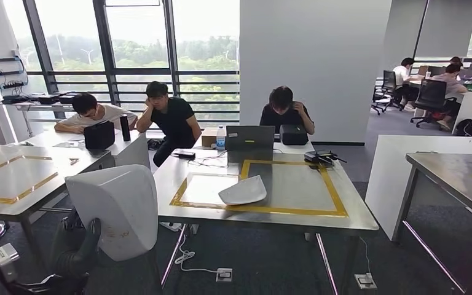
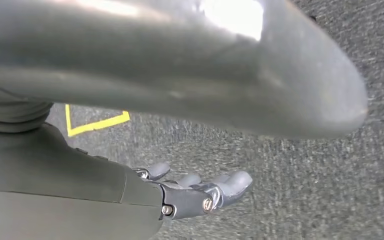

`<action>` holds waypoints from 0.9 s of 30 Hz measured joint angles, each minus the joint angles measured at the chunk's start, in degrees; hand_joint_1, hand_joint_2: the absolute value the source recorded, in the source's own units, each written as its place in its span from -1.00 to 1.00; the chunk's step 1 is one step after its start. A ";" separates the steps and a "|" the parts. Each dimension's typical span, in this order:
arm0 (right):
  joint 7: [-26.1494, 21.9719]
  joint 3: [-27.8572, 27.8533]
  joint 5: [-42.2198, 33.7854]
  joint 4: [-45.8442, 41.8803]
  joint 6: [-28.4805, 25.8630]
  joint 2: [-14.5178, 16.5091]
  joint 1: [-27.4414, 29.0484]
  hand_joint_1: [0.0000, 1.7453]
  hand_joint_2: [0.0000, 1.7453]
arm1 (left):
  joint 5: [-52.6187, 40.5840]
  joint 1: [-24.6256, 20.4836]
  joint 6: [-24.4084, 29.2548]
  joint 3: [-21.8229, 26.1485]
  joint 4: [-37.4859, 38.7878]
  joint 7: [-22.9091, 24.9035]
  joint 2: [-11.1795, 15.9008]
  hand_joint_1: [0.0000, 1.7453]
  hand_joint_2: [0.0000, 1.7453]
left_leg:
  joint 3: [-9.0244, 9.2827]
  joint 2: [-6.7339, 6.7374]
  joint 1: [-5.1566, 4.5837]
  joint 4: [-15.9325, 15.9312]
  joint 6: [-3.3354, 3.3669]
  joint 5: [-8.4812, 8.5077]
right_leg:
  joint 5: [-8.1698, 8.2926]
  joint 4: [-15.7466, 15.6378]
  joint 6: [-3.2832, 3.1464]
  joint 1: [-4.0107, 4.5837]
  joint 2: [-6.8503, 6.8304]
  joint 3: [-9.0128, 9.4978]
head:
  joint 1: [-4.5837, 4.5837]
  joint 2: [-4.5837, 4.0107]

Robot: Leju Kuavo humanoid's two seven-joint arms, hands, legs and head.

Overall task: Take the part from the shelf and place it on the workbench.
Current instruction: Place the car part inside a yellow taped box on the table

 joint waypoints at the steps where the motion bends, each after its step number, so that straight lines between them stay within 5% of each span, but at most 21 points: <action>1: 0.03 -0.01 -0.02 0.00 -0.02 0.01 0.03 -1.00 -1.00 | 0.00 0.06 -0.01 -0.01 -0.10 -0.07 0.04 1.00 1.00 | 0.17 -0.01 0.02 0.21 -0.36 -0.14 | 0.15 -0.18 -0.35 -0.08 0.00 0.60 | 0.02 0.02; 3: 0.14 -0.03 -0.02 0.00 -0.08 0.01 0.09 -1.00 -1.00 | 0.01 0.25 -0.05 -0.04 -0.39 -0.30 0.21 1.00 1.00 | -0.64 0.12 0.10 2.71 -0.97 -0.14 | -0.18 -0.60 -1.05 -0.38 -0.01 2.01 | 0.00 0.01; 7: 0.76 -0.13 0.00 0.00 -0.32 -0.01 0.27 -1.00 -1.00 | 0.01 1.27 -0.12 -0.12 -0.64 -0.47 0.63 1.00 1.00 | -9.17 0.42 0.60 14.61 -1.91 -3.70 | -2.28 -0.81 -1.42 -0.70 0.06 4.68 | -0.16 0.02; 9: 0.78 -0.28 0.00 0.00 -0.35 0.02 0.43 -1.00 -1.00 | 0.01 1.93 -0.13 -0.13 -0.66 -0.47 0.75 1.00 1.00 | -11.60 0.52 0.80 14.72 -2.15 -4.16 | -3.68 -0.80 -1.31 -0.78 0.09 6.38 | -0.21 0.02; 10: 0.75 -0.38 0.00 0.00 -0.35 0.03 0.47 -1.00 -1.00 | 0.02 2.09 -0.13 -0.13 -0.73 -0.48 0.81 1.00 1.00 | -11.55 0.58 0.84 12.25 -2.17 -2.54 | -4.42 -0.80 -1.19 -0.85 0.09 7.35 | -0.23 0.02; 13: 0.66 -0.53 0.01 0.00 -0.32 0.04 0.42 -1.00 -1.00 | 0.05 2.51 -0.13 -0.15 -1.08 -0.50 1.06 1.00 1.00 | -9.93 0.94 0.75 2.38 -1.67 6.15 | -6.60 -0.74 -0.37 -0.86 0.13 9.47 | -0.27 0.01; 15: 0.65 -0.57 0.02 0.00 -0.28 0.03 0.37 -1.00 -1.00 | 0.11 2.86 -0.13 -0.18 -1.56 -0.45 1.16 1.00 1.00 | -9.64 1.02 0.58 0.14 -0.79 8.27 | -7.14 -0.86 0.44 -0.71 0.14 10.03 | -0.25 0.01; 17: 0.65 -0.58 0.02 0.00 -0.28 0.03 0.33 -1.00 -1.00 | 0.16 3.00 -0.14 -0.18 -2.37 -0.40 1.18 1.00 1.00 | -8.92 0.81 0.64 -0.21 0.06 8.01 | -6.10 0.64 1.08 -0.67 0.12 9.28 | -0.21 0.03; 20: 0.65 -0.58 0.02 0.00 -0.31 0.05 0.21 -1.00 -1.00 | 0.16 3.01 -0.15 -0.17 -3.02 -0.33 1.17 1.00 1.00 | -6.91 0.72 0.72 -1.04 1.03 6.88 | -4.65 10.38 1.48 -0.72 0.08 2.89 | -0.13 0.02; 23: 0.66 -0.60 0.01 0.00 -0.43 0.05 0.42 -1.00 -1.00 | 0.17 3.28 -0.14 -0.18 -3.21 -0.03 1.09 1.00 1.00 | -4.87 0.52 0.47 -1.17 1.48 5.12 | -10.35 15.95 1.73 -0.65 0.09 -3.30 | -0.05 0.02; 24: 0.66 -0.60 0.01 0.00 -0.46 0.05 0.49 -1.00 -1.00 | 0.18 3.37 -0.14 -0.18 -3.27 0.06 1.08 1.00 1.00 | -4.05 0.43 0.35 -1.16 1.51 4.46 | -11.41 15.03 1.66 -0.63 0.08 -4.02 | -0.03 0.02; 25: 0.67 -0.60 0.01 0.00 -0.48 0.06 0.52 -1.00 -1.00 | 0.19 3.42 -0.14 -0.17 -3.31 0.12 1.08 1.00 1.00 | -3.17 0.36 0.22 -1.15 1.50 3.80 | -10.82 12.72 1.48 -0.59 0.08 -4.02 | 0.00 0.02; 27: 0.69 -0.60 0.02 0.00 -0.52 0.06 0.57 -1.00 -1.00 | 0.18 3.45 -0.14 -0.15 -3.40 0.18 1.08 1.00 1.00 | -1.67 0.32 -0.03 -1.06 1.34 2.49 | -4.81 5.34 0.82 -0.35 0.10 -2.55 | 0.02 0.02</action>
